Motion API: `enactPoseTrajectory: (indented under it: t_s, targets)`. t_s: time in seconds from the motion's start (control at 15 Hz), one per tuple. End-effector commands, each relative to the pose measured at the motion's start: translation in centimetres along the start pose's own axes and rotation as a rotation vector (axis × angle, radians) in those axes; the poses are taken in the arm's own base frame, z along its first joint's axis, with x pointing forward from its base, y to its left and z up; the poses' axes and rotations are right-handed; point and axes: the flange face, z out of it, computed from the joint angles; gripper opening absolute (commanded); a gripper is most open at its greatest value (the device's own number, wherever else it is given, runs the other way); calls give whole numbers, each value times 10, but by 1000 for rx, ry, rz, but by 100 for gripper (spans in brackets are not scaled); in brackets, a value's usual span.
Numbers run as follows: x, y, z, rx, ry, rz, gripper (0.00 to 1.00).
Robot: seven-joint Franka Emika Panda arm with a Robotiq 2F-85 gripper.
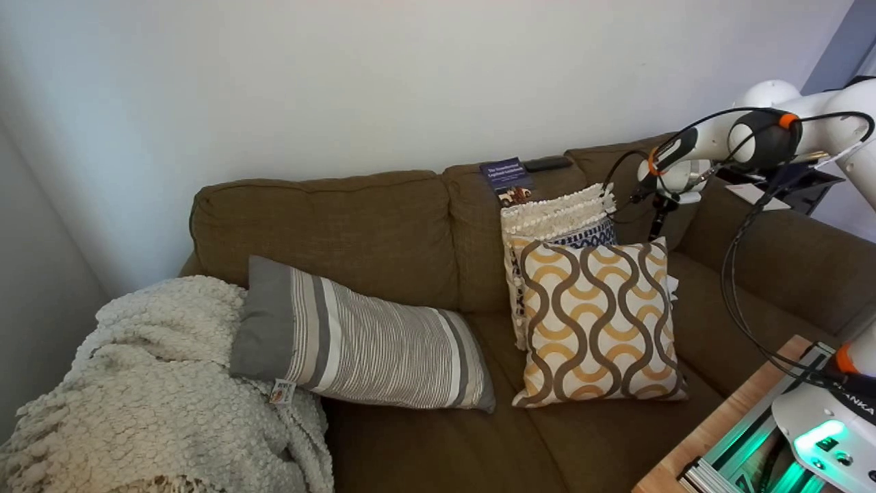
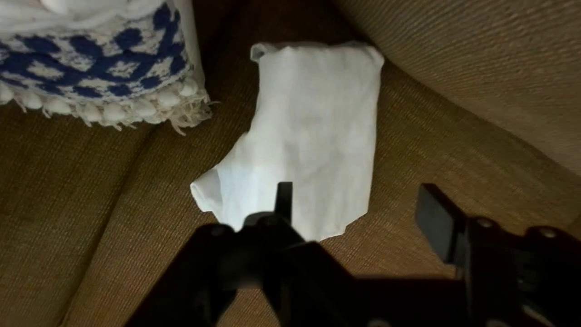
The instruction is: Put the white towel on the chair seat
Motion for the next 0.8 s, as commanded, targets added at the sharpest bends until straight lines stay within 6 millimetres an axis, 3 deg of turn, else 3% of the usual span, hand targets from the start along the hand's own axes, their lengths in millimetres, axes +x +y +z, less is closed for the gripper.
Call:
enactPoseTrajectory:
  t_s: [0.0,0.33,0.67,0.73]
  targets:
    - [-25,33,-43,193,-25,2,100]
    - [-55,84,-104,482,-79,-244,100]
    - [-58,148,-158,665,-142,-538,100]
    - [-71,118,-136,651,-122,-451,100]
